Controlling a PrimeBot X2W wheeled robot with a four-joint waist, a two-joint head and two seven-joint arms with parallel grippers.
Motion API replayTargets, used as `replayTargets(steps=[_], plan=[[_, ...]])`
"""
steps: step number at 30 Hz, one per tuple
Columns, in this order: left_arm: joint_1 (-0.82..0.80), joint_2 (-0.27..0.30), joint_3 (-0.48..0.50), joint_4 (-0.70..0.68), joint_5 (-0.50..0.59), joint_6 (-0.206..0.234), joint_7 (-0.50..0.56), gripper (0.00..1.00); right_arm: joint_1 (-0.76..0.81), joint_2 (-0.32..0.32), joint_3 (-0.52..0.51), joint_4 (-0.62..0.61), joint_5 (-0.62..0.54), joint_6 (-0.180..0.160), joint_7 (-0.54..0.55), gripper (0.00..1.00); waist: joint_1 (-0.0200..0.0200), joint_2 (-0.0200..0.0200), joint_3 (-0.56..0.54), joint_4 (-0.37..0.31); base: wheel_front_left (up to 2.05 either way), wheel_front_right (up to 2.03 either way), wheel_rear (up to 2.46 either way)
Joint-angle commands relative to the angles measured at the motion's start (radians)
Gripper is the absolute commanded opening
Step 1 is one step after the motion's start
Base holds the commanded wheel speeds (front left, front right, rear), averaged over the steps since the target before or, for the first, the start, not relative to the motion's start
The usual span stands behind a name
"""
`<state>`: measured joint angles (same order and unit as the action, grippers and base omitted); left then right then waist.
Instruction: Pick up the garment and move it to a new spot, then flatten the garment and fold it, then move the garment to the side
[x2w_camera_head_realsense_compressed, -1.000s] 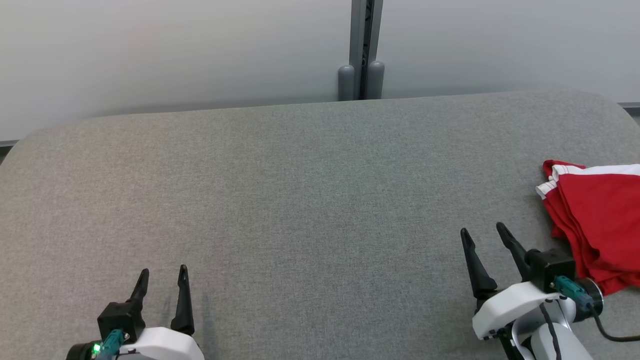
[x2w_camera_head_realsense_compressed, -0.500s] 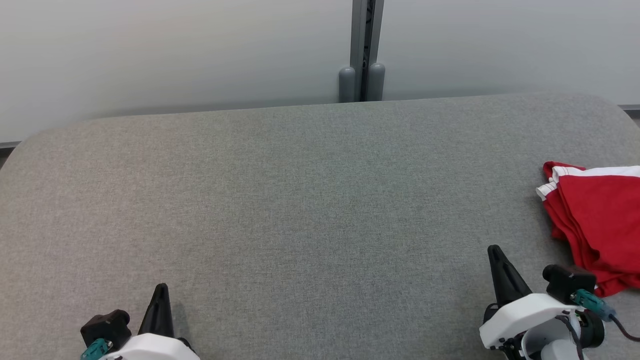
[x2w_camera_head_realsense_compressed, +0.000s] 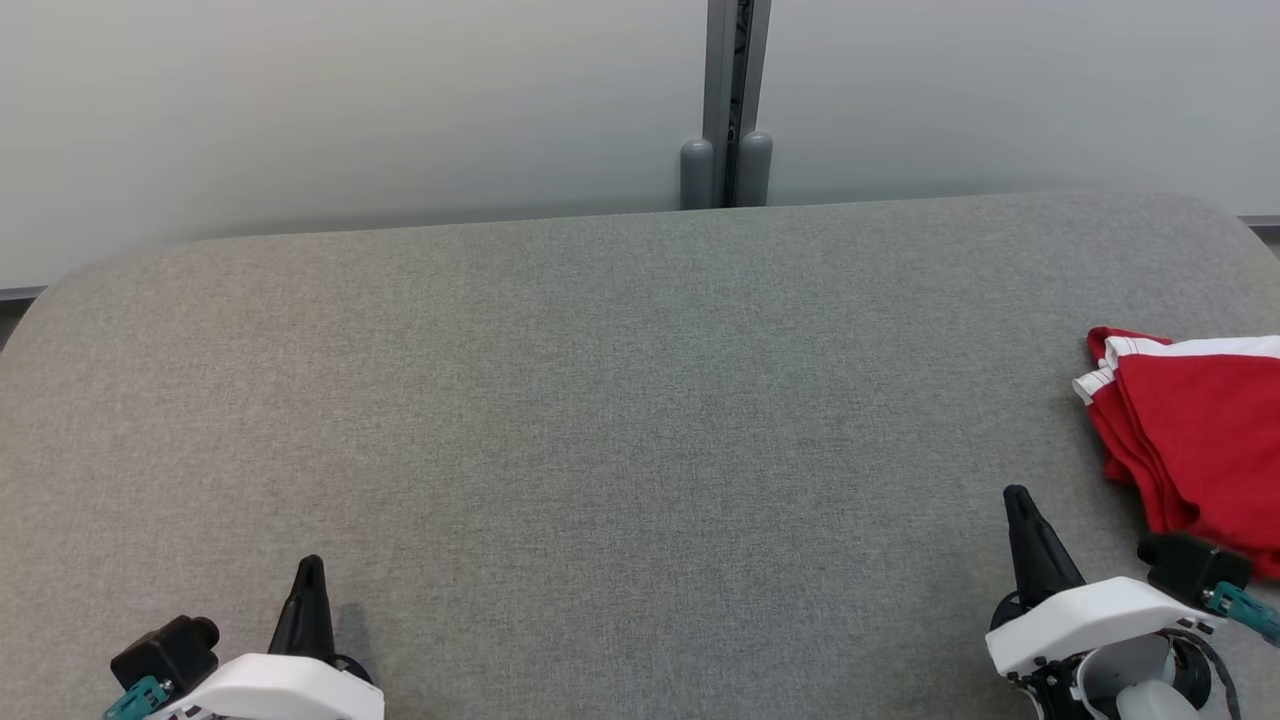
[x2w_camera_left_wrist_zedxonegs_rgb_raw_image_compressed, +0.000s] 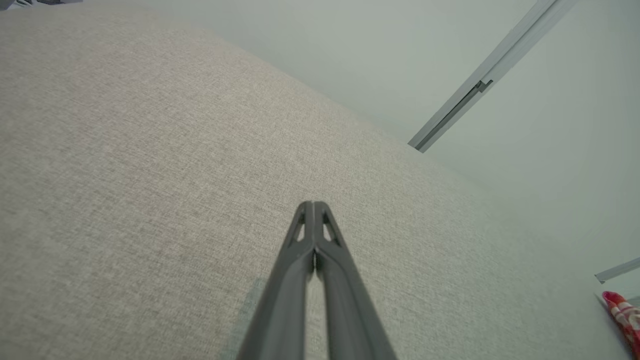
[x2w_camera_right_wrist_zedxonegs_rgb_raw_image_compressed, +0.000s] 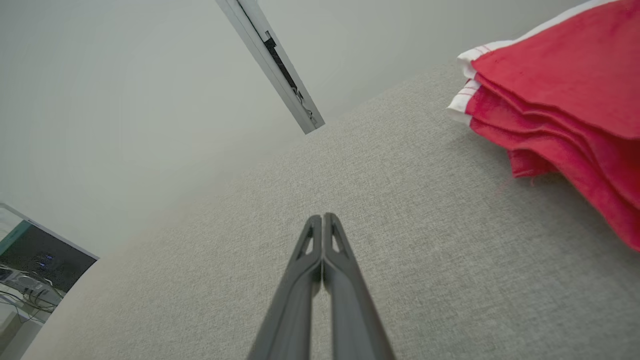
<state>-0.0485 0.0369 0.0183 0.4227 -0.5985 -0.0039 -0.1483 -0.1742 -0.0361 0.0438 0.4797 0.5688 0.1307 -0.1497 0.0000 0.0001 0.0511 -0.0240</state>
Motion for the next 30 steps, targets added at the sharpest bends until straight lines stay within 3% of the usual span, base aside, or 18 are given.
replayTargets(steps=[1,30], plan=[[-0.03,0.008,0.009,-0.024,-0.049,-0.01,0.009,0.0,-0.008,-0.008,-0.009,-0.027,0.05,0.0,0.011,0.0,0.0,-0.0001,-0.001,0.001,0.0,0.0,0.0],[-0.046,0.011,0.044,-0.087,-0.428,-0.058,0.109,0.0,0.022,-0.012,-0.068,-0.112,0.441,0.0,0.112,0.0,0.0,-0.0001,-0.015,0.007,0.0,0.0,0.0]])
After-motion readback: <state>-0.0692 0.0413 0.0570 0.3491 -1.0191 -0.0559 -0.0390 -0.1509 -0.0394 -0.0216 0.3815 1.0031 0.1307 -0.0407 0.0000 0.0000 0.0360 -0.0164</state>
